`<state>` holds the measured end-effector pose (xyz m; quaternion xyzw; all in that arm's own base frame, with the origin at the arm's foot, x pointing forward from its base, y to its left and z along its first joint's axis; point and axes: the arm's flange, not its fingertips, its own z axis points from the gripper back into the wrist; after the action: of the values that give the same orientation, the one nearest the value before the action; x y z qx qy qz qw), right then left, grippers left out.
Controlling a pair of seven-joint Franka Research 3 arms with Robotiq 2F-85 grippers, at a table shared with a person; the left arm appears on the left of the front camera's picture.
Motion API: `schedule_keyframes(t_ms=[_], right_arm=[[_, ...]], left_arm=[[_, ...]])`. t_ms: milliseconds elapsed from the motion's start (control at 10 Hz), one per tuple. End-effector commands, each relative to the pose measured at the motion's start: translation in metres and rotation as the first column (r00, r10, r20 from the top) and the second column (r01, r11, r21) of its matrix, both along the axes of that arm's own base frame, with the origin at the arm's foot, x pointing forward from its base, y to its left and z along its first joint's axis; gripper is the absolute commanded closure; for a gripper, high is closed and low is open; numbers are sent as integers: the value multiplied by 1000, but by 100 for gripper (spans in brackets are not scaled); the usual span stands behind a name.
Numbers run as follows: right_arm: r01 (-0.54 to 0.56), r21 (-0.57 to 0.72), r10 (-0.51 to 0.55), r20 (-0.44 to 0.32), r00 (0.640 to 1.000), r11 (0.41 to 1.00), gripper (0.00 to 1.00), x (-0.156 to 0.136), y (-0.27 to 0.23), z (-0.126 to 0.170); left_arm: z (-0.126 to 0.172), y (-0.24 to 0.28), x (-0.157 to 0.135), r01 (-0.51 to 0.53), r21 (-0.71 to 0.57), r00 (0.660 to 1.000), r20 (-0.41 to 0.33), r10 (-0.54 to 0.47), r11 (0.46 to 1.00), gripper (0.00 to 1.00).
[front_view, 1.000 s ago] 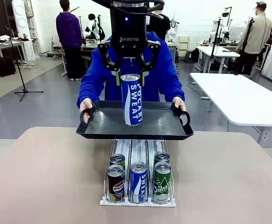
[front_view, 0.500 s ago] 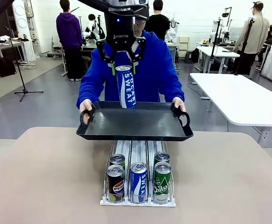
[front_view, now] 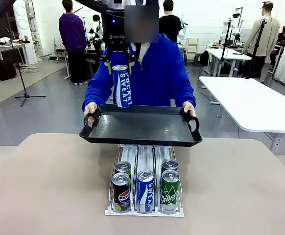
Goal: Retrieve and hand over the desired beverage to the person.
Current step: Place the picked can on the Handle tray extended by the person.
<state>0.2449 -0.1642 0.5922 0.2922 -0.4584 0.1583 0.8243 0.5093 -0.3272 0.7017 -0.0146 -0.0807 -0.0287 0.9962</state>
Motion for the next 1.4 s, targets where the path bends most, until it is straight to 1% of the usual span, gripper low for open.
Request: schedule_keyframes(t_ms=[0, 100, 200, 600, 700, 900, 1100, 1300], right_arm=[[-15, 5, 15, 5, 1000, 1000, 0, 1, 1, -1], [-15, 5, 15, 5, 1000, 1000, 0, 1, 1, -1], [-15, 5, 15, 5, 1000, 1000, 0, 1, 1, -1], [-15, 5, 15, 5, 1000, 1000, 0, 1, 1, -1], [-15, 5, 15, 5, 1000, 1000, 0, 1, 1, -1], [-15, 5, 15, 5, 1000, 1000, 0, 1, 1, -1], [-15, 5, 15, 5, 1000, 1000, 0, 1, 1, -1], [-15, 5, 15, 5, 1000, 1000, 0, 1, 1, -1]], left_arm=[[0, 10, 0, 46, 16, 998, 49, -47, 999, 42], [-3, 12, 0, 45, 23, 998, 45, -46, 999, 42], [0, 3, 3, 23, 6, 1000, 10, -23, 1000, 42], [0, 3, 3, 23, 6, 1000, 10, -23, 1000, 42], [-5, 4, 5, 34, 12, 999, 5, -34, 999, 42], [-16, 7, 15, 18, 25, 1000, -10, -18, 1000, 42], [-25, 11, 16, 14, 37, 1000, 23, -15, 999, 42], [-31, 11, 19, 25, 44, 1000, 15, -25, 999, 42]])
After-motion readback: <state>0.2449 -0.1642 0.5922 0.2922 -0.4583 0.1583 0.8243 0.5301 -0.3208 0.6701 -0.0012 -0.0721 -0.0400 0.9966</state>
